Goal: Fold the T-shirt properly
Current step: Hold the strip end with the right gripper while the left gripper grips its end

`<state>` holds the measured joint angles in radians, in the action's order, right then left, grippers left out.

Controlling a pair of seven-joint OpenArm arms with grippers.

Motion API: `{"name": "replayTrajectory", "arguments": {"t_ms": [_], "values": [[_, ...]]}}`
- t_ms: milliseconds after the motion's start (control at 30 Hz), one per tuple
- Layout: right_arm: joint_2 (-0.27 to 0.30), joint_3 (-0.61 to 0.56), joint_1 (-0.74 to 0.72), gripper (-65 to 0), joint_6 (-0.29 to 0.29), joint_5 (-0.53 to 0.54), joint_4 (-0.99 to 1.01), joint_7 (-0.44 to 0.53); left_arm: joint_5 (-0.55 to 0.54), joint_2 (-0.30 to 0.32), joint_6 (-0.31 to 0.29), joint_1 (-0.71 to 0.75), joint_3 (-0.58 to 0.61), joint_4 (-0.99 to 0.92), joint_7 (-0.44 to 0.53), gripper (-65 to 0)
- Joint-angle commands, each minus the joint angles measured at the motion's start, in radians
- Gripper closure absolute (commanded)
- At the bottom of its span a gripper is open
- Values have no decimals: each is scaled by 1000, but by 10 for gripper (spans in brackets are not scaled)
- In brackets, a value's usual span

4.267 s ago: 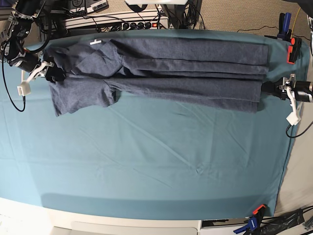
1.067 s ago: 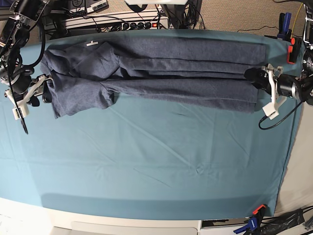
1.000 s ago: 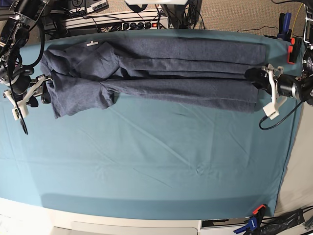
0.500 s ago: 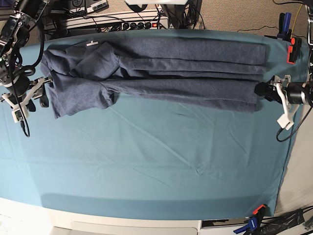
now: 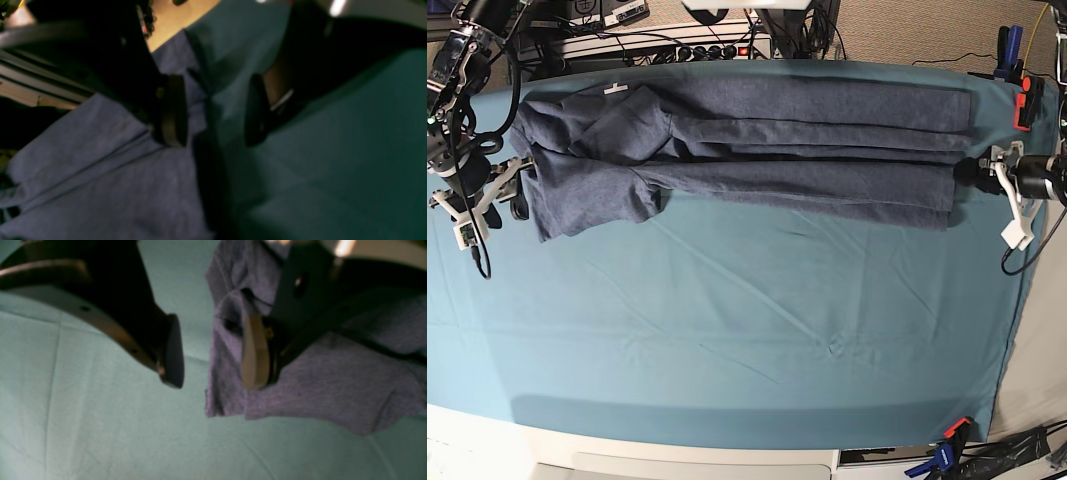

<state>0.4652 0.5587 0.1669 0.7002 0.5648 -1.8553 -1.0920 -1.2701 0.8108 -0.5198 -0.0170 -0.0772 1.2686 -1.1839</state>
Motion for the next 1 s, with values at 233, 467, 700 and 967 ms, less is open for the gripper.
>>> {"name": "replayTrajectory", "arguments": {"t_ms": [233, 467, 700, 967], "values": [[26, -94, -12, -295, -2, -165, -78, 63, 16, 5, 10, -13, -13, 10, 15, -305], [25, -275, -12, -295, -2, -333, -85, 138, 16, -2, 15, 35, -13, 6, 17, -305], [25, -289, -12, -295, -2, -349, -95, 172, -9, -18, 13, 68, -13, 7, 6, -304], [25, -289, -12, -295, -2, -349, -95, 175, -39, -71, -4, 70, -13, 7, -8, -291]]}}
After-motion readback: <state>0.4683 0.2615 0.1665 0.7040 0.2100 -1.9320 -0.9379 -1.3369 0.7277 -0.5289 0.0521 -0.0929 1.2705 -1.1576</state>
